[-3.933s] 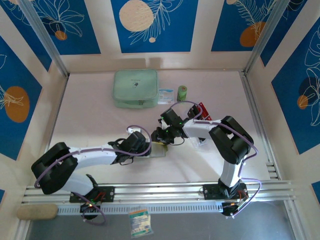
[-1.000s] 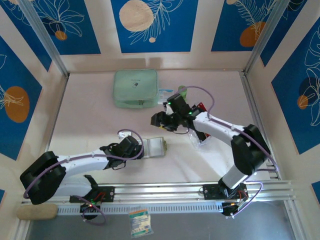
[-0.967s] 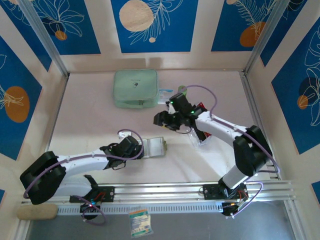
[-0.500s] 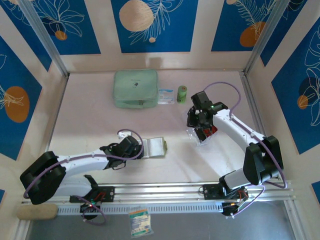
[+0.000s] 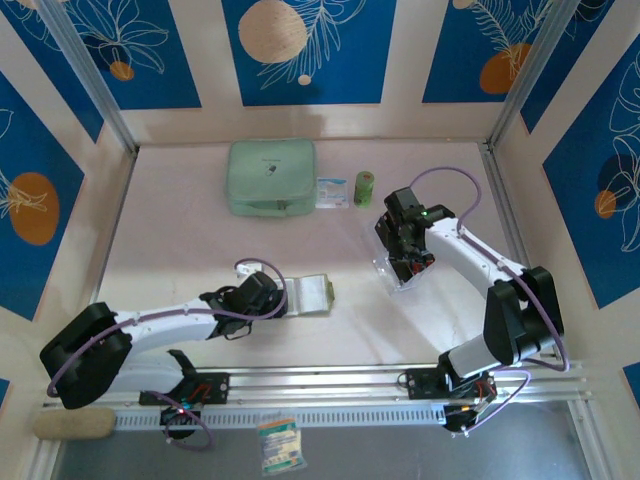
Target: Put the credit cards into the card holder
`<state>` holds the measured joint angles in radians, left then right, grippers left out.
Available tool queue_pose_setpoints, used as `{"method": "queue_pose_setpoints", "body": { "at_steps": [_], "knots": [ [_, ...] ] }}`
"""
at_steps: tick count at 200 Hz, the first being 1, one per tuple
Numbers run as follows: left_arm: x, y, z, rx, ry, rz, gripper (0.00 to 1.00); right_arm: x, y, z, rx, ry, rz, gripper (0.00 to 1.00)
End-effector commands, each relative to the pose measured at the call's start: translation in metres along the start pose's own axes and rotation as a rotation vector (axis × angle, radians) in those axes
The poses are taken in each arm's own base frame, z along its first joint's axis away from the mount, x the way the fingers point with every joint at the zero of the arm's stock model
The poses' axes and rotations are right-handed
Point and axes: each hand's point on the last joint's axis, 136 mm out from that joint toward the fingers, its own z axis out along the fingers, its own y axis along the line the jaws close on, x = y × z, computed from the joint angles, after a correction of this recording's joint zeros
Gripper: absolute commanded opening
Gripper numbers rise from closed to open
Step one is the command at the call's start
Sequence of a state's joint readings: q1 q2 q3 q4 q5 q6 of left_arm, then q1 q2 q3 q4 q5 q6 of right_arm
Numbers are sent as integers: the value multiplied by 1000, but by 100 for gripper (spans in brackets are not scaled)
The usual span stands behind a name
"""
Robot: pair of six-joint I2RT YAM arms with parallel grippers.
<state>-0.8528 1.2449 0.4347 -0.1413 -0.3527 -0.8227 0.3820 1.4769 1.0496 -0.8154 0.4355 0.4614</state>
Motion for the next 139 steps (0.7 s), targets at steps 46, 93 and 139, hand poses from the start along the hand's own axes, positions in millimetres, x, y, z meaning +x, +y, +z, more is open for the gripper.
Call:
{"method": "queue_pose_setpoints", "body": {
  "at_steps": [46,93,139],
  "knots": [
    [2,15,0,-68,7,-6,100,18,4,17,14,63,-44,29],
    [1,13,0,-62,3,-7,100,17,5,12,15,50,-53,20],
    [1,13,0,-59,2,-5,100,13,12,5,-41,25,-79,8]
  ]
}}
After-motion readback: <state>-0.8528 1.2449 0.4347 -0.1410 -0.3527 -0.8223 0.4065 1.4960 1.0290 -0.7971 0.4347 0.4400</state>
